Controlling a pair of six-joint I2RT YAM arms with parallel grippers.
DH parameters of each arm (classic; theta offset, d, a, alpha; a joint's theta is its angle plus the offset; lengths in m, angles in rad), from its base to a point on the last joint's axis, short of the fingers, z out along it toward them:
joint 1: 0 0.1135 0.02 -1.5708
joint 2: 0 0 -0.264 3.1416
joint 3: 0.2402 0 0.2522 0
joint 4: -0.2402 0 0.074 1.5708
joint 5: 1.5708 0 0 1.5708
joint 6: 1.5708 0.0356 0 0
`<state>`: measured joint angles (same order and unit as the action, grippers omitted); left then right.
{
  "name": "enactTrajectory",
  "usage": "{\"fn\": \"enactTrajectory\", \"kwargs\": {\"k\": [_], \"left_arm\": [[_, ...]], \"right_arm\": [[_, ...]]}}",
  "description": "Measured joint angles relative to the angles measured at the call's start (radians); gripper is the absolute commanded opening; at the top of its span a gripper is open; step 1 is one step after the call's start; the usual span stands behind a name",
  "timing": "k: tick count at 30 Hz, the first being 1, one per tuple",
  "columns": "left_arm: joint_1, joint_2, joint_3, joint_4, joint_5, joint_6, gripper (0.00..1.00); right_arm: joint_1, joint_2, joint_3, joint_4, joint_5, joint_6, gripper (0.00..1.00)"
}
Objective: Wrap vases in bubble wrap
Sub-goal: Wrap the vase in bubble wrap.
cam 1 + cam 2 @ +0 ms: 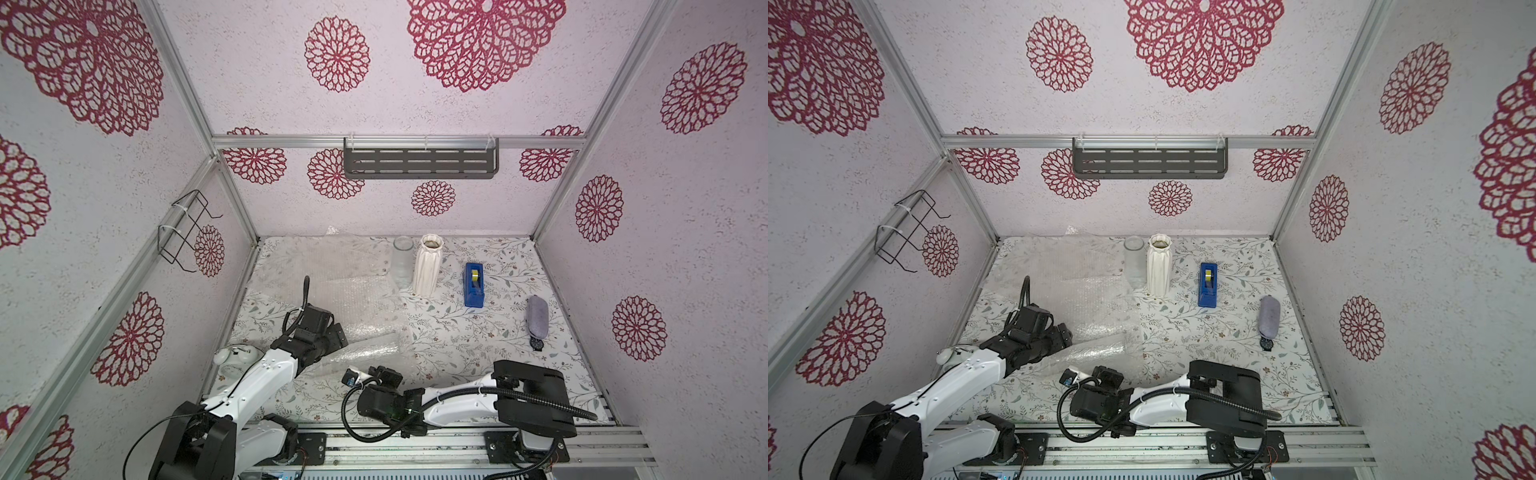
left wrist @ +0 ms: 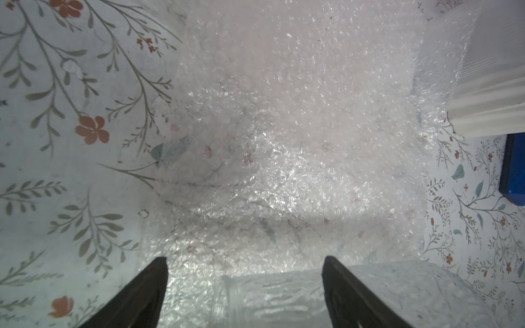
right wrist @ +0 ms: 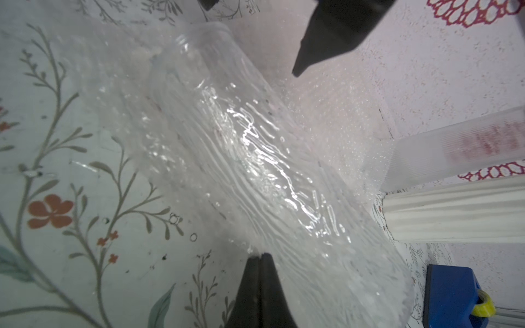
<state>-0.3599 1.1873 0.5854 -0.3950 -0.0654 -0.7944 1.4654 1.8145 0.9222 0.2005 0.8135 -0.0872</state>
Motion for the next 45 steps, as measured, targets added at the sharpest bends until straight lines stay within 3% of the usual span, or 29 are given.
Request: {"fn": "enactTrajectory", "kwargs": {"k": [29,45], "left_arm": [[0.003,0.196,0.115,0.051,0.113,0.144,0.68],[0.003,0.234,0.167,0.067,0.117,0.156,0.65]], "right_arm": [[-0.097,-0.003,0.014,0.119,-0.019,-0.080,0.00],[-0.153,-0.003,0.029,0.155,-0.032,-0.078,0.18]]}}
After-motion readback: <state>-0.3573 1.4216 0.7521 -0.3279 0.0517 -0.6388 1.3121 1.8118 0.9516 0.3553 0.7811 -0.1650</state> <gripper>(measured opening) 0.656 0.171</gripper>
